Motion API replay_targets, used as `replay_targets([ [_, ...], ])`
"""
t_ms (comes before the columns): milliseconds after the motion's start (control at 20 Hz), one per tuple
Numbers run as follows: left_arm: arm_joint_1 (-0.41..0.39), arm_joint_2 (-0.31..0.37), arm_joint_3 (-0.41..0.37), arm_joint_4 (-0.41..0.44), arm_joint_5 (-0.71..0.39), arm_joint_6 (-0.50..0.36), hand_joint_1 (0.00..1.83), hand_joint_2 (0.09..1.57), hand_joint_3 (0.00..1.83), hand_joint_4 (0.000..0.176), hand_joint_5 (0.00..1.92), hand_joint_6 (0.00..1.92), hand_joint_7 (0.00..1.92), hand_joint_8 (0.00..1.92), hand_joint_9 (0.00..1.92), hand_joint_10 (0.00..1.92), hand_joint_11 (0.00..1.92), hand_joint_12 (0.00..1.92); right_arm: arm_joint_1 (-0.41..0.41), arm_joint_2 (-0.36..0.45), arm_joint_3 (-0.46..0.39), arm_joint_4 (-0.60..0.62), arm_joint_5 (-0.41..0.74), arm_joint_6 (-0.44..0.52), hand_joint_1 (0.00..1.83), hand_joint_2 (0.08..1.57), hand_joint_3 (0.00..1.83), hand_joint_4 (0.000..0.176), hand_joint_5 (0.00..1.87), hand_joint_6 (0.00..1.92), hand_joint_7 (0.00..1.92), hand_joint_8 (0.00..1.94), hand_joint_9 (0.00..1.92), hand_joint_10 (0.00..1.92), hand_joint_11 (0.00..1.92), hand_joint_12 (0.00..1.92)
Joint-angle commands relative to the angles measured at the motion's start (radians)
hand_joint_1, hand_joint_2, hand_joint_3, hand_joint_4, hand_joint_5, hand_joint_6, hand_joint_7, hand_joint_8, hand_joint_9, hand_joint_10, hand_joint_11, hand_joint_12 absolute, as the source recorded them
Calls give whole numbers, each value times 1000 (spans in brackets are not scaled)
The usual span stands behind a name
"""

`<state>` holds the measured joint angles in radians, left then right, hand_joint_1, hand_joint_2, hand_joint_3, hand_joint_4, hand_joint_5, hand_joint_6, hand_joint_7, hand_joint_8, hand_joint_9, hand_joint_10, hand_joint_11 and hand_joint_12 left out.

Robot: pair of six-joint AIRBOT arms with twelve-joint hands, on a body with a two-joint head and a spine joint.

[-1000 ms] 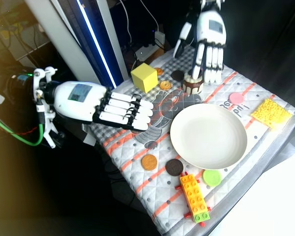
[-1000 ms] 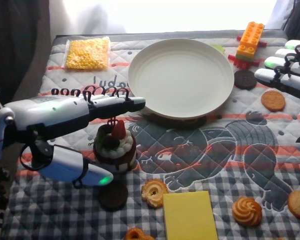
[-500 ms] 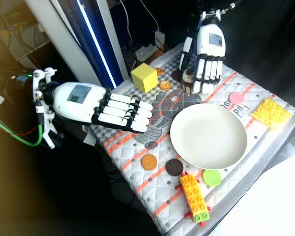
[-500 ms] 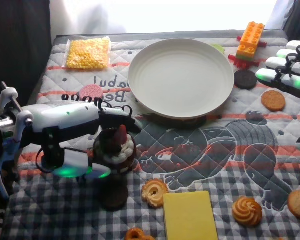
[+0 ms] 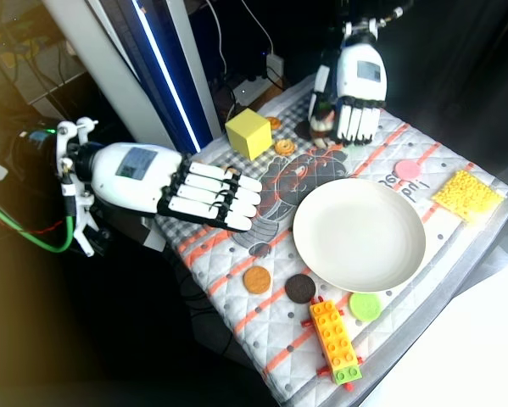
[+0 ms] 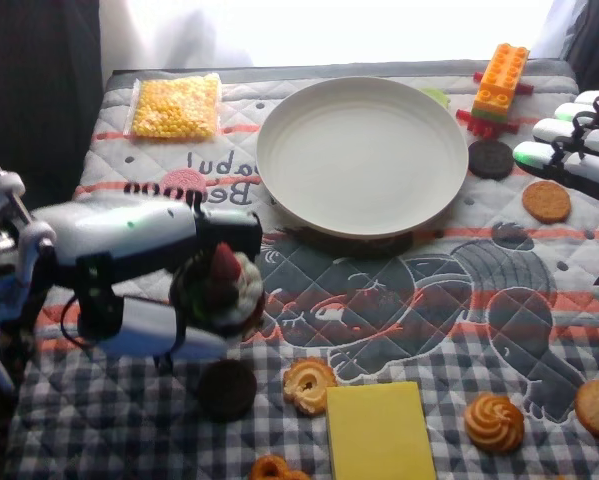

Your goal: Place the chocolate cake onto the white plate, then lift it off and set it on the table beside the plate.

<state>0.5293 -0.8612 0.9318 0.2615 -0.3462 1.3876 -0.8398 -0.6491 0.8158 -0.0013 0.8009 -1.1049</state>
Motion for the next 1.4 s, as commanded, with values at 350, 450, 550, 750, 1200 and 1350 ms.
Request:
replay_targets([
  [350, -179, -136, 131, -55, -73, -3, 1168, 1201, 0, 0, 144, 1427, 56, 1473, 162, 1651, 201, 1861, 6, -5, 6, 16, 116, -5, 577, 1260, 0, 0, 0, 0, 0, 0, 0, 0, 0, 288],
  [450, -198, -194, 190, -111, -63, -3, 1242, 1139, 0, 0, 166, 1391, 113, 1530, 267, 1658, 337, 1837, 6, -8, 7, 16, 116, -5, 639, 1253, 0, 0, 0, 0, 0, 0, 0, 0, 0, 550],
  [550, -226, -256, 250, -146, -31, -3, 1279, 1117, 0, 15, 129, 1623, 70, 1569, 163, 1654, 191, 1832, 6, -12, 9, 17, 116, -5, 615, 1247, 0, 0, 0, 0, 0, 0, 6, 2, 0, 713],
  [750, -263, -369, 362, -187, 46, -2, 1260, 1124, 0, 0, 161, 1726, 111, 1914, 286, 1920, 473, 1921, 5, -15, 16, 17, 115, -5, 634, 1245, 1, 0, 0, 0, 0, 0, 9, 3, 0, 754],
  [1200, -276, -500, 453, -478, 130, 319, 974, 1169, 3, 24, 88, 743, 136, 531, 2, 822, 2, 1372, 3, -19, 19, 21, 115, -4, 696, 1237, 0, 0, 0, 0, 0, 0, 0, 0, 0, 274],
  [1350, -271, -508, 466, -493, 134, 319, 739, 1099, 0, 73, 6, 40, 11, 17, 0, 46, 0, 664, 3, -19, 19, 21, 116, -3, 731, 1219, 0, 0, 0, 0, 0, 0, 0, 0, 0, 329],
])
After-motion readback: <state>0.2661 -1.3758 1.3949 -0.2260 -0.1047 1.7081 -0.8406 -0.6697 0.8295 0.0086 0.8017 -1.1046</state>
